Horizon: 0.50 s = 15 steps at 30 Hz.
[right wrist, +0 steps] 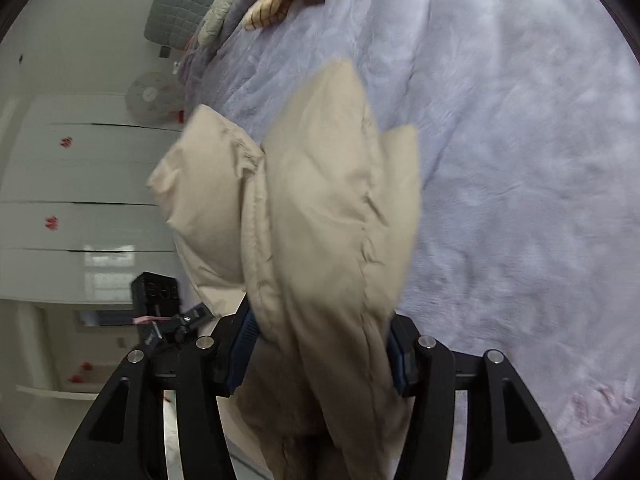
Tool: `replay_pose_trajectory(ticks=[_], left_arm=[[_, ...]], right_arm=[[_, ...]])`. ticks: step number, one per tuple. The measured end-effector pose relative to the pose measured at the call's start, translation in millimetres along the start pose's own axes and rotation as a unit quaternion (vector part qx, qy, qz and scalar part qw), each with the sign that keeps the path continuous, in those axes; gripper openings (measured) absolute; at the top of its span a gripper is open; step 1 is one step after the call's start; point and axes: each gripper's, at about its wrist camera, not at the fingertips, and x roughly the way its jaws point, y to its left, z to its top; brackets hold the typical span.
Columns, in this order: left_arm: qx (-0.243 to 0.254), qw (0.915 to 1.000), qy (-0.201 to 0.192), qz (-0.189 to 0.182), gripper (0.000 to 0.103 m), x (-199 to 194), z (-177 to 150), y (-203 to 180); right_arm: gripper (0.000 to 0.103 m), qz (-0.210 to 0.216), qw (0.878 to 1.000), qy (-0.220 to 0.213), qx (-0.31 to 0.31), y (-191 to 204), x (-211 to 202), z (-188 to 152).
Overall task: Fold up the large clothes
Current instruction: 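Lift the bundle with both tools and turn it over onto the bed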
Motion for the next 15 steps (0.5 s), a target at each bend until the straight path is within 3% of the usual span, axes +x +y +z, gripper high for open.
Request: replay_pose_trajectory(ticks=[2,4,6,10,12,14,15], left_arm=[[0.01,0.9997,-0.008,0.02,0.102,-3.6,-0.5,-11.2],[0.015,0.9994,-0.013,0.028,0.102,-5.5,-3.5,-20.7],[0.016,0.9991,-0.018,0.034,0.102,-6.1,-5.1,-24.7],[0.01,0.9988,-0.025,0.041,0.102,-17.5,-3.5,-19.7],[0.012,0.9983,-0.029,0.049,0.102,-28.9,-11.9,-10.0],[0.017,0.9971,-0.036,0.065,0.102,-33.4,-13.3,-10.7],[0.019,0.9965,-0.038,0.072,0.102,-34.1,-12.2,-12.7]], right_arm=[[0.059,-0.022,0.999,-0.041,-0.028,15.7,-27.4,-2.7],[0.055,-0.001,0.997,-0.056,-0.046,30.6,-39.9,3.6],[0.055,0.017,0.998,-0.036,-0.056,43.2,-31.2,12.1],[0.055,-0.055,0.998,0.0,-0.041,35.0,7.3,24.8],[0.054,-0.05,0.999,0.012,0.006,17.6,22.3,30.3],[0.032,-0.028,0.999,0.014,0.019,11.1,20.5,20.0],[0.01,-0.027,0.999,0.017,0.012,13.7,20.8,15.5]])
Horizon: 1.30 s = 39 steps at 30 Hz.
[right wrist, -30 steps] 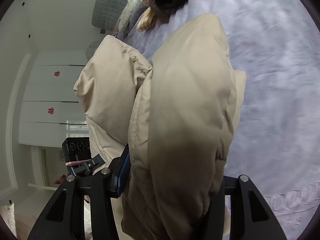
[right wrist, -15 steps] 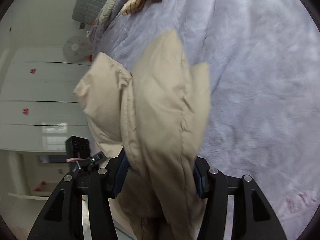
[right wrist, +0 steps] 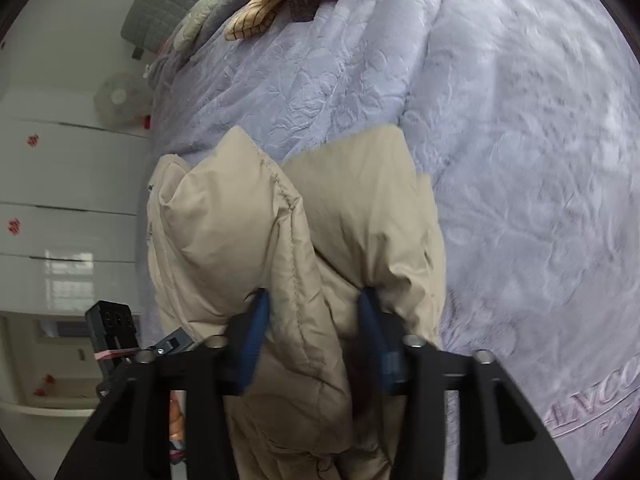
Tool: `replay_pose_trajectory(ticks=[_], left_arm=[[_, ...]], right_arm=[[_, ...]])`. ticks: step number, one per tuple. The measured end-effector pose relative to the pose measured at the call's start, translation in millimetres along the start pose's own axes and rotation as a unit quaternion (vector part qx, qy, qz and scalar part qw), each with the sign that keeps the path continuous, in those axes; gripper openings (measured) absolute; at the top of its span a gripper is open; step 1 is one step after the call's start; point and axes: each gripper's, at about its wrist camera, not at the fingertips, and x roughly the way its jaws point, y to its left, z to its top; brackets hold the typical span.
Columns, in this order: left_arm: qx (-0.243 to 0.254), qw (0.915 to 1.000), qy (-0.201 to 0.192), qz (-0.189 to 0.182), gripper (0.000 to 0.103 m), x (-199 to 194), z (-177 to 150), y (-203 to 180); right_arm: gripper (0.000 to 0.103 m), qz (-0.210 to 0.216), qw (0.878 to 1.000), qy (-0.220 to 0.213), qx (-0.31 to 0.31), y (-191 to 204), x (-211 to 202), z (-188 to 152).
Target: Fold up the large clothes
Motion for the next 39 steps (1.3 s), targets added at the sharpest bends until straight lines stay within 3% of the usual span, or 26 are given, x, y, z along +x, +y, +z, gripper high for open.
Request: replay_pose_trajectory(ticks=[3,5,10,15,19,22,24,27,29,32,35,39], left_arm=[[0.01,0.9996,-0.011,0.026,0.102,-3.6,-1.8,-7.2],[0.023,0.9977,-0.026,0.058,0.102,-9.0,-3.9,-18.0],[0.054,0.9888,-0.071,0.119,0.102,-30.7,-13.5,-48.6],[0.085,0.9806,-0.116,0.133,0.102,-57.5,-19.0,-75.5],[0.105,0.9754,-0.13,0.144,0.102,-54.3,8.3,-95.4],[0.108,0.9776,-0.128,0.127,0.102,-44.5,34.2,-111.5],[0.127,0.9772,-0.121,0.12,0.102,-32.5,45.7,-128.2],[0.152,0.9735,-0.095,0.142,0.102,4.7,56.9,-150.9],[0.157,0.9691,-0.082,0.172,0.102,30.1,60.3,-158.2],[0.176,0.9571,-0.077,0.217,0.102,65.3,62.9,-168.6],[0.199,0.948,-0.072,0.238,0.102,85.9,61.1,-181.0],[0.219,0.9402,-0.075,0.25,0.102,98.4,51.9,-191.0]], right_arm=[[0.008,-0.076,0.996,-0.009,-0.039,4.3,-0.3,-9.3],[0.007,-0.103,0.994,-0.006,-0.042,-2.1,5.4,-13.1],[0.007,-0.119,0.992,-0.002,-0.038,-11.9,17.3,-20.9],[0.007,-0.11,0.994,-0.003,-0.021,-18.0,12.8,-25.5],[0.007,-0.117,0.993,-0.017,-0.019,-8.0,-5.0,-28.7],[0.007,-0.128,0.989,-0.056,-0.05,13.9,-36.3,-39.3],[0.007,-0.108,0.989,-0.074,-0.073,30.1,-57.8,-54.2],[0.007,-0.079,0.99,-0.057,-0.103,47.7,-61.7,-80.3],[0.007,-0.088,0.989,-0.029,-0.115,48.7,-48.5,-97.3],[0.007,-0.148,0.982,0.004,-0.114,30.7,-21.5,-117.3],[0.001,-0.177,0.98,0.018,-0.087,-0.1,-1.7,-124.6],[0.0,-0.157,0.986,0.029,-0.042,-29.9,7.6,-125.5]])
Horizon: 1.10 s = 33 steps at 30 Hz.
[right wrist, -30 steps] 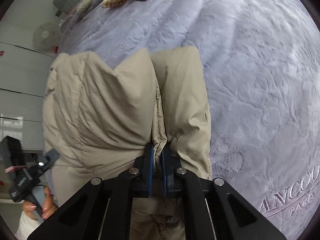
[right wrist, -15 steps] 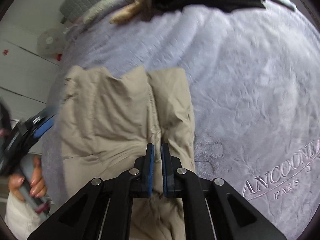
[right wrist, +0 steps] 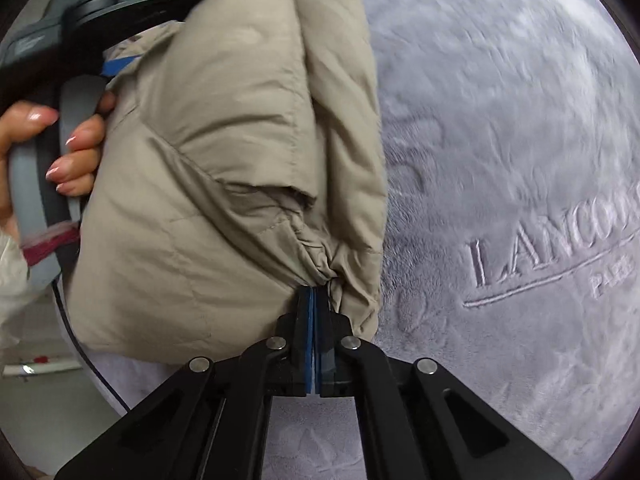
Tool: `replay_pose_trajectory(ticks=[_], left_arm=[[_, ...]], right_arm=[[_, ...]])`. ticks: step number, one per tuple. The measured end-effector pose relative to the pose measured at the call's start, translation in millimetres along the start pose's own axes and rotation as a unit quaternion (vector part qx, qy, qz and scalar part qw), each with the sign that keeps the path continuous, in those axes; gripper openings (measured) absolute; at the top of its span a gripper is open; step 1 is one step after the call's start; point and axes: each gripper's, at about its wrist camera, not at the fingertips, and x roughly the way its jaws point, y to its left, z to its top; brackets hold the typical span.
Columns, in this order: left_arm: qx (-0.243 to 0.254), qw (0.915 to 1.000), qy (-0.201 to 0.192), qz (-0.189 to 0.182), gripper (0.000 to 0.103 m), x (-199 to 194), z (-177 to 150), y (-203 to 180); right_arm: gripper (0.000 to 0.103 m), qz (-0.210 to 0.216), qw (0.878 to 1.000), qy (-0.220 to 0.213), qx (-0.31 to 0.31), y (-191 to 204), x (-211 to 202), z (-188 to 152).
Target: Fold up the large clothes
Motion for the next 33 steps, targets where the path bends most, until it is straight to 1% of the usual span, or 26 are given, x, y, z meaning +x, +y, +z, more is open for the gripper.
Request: replay_pose_trajectory(ticks=[2,4,9,14,18,21,25,26,29,33], left_arm=[[0.005,1.0,-0.002,0.006,0.102,0.4,-2.3,-2.9],[0.003,1.0,-0.001,0.004,0.102,0.7,-1.7,-1.6],[0.009,0.9999,0.006,0.0,0.102,-9.2,-1.1,0.7],[-0.004,0.9999,0.008,-0.01,0.102,-32.2,-5.1,8.0],[-0.007,0.9998,-0.001,-0.019,0.102,-61.8,-20.7,19.7],[-0.01,0.9997,-0.006,-0.021,0.102,-86.1,-42.7,31.7],[-0.032,0.9993,0.012,-0.018,0.102,-106.1,-77.2,50.0],[-0.04,0.9989,0.02,-0.015,0.102,-111.5,-88.8,55.0],[-0.064,0.9974,0.028,-0.015,0.102,-125.2,-118.8,67.1],[-0.101,0.994,0.04,-0.015,0.102,-131.6,-161.7,83.8]], right_arm=[[0.0,-0.001,1.0,0.005,-0.002,0.0,4.1,2.0],[0.0,-0.005,1.0,0.007,-0.005,1.7,6.1,9.2],[0.0,-0.015,1.0,0.012,-0.011,11.4,7.7,11.5],[0.0,-0.02,1.0,0.013,-0.004,26.9,15.5,12.8],[0.0,-0.026,1.0,0.015,-0.002,29.3,18.5,19.1],[0.0,-0.027,0.999,0.017,0.001,30.2,19.7,15.6],[0.0,-0.034,0.999,0.021,0.002,31.9,20.0,11.7],[0.0,-0.038,0.999,0.022,0.0,33.6,20.5,10.6],[0.0,-0.048,0.998,0.025,-0.006,39.9,24.7,5.4],[0.0,-0.062,0.997,0.032,-0.016,46.4,32.3,-2.9]])
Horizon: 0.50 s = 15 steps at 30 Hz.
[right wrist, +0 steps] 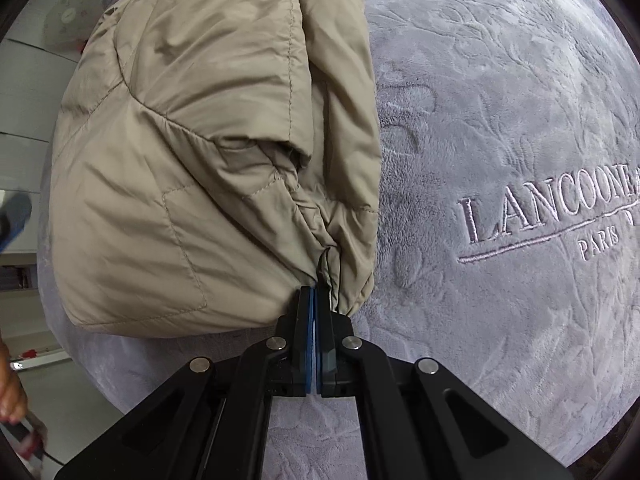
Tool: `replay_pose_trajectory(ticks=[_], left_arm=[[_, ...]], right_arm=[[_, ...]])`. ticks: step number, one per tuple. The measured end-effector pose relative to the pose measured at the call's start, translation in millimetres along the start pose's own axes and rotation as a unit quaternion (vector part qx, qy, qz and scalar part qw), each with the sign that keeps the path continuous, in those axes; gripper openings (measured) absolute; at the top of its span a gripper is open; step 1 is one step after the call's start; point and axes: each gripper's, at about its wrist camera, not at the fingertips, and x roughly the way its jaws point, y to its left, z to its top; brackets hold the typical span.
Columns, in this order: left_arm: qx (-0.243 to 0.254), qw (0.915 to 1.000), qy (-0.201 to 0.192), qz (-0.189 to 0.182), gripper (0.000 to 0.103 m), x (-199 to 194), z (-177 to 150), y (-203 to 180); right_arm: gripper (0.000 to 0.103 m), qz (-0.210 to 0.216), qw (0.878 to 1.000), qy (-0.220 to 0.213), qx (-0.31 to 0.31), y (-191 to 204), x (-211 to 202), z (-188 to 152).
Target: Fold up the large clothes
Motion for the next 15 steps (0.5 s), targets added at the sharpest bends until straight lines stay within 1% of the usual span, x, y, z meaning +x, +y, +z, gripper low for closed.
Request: replay_pose_trajectory(ticks=[1,3,5,8,9,10,12,15], left_arm=[[-0.006,0.9999,0.009,-0.002,0.102,4.6,-10.7,6.1],[-0.008,0.9994,0.033,0.006,0.102,18.5,-28.1,13.1],[-0.018,0.9987,0.048,-0.004,0.102,30.6,-41.9,21.2],[-0.022,0.9983,0.053,-0.014,0.102,37.3,-49.0,25.8],[-0.022,0.9982,0.053,-0.015,0.102,37.7,-50.2,26.5],[-0.021,0.9982,0.053,-0.017,0.102,37.8,-50.8,26.8],[-0.015,0.9985,0.048,-0.02,0.102,35.9,-50.2,28.1],[-0.012,0.9984,0.046,-0.031,0.102,31.6,-50.3,33.1]], right_arm=[[0.0,-0.002,1.0,0.002,-0.001,1.5,1.7,-1.5],[0.0,-0.009,1.0,0.006,-0.003,10.8,4.1,-10.4],[0.0,-0.016,1.0,0.01,-0.005,14.0,9.1,-12.6],[0.0,-0.028,0.999,0.014,-0.009,19.5,14.6,-17.8],[0.003,-0.032,0.999,0.016,-0.009,21.8,14.6,-20.3],[0.003,-0.038,0.999,0.017,-0.009,24.1,16.4,-23.6],[0.003,-0.048,0.999,0.015,-0.004,28.6,16.2,-37.1],[0.003,-0.043,0.999,-0.001,0.009,33.4,1.2,-53.2]])
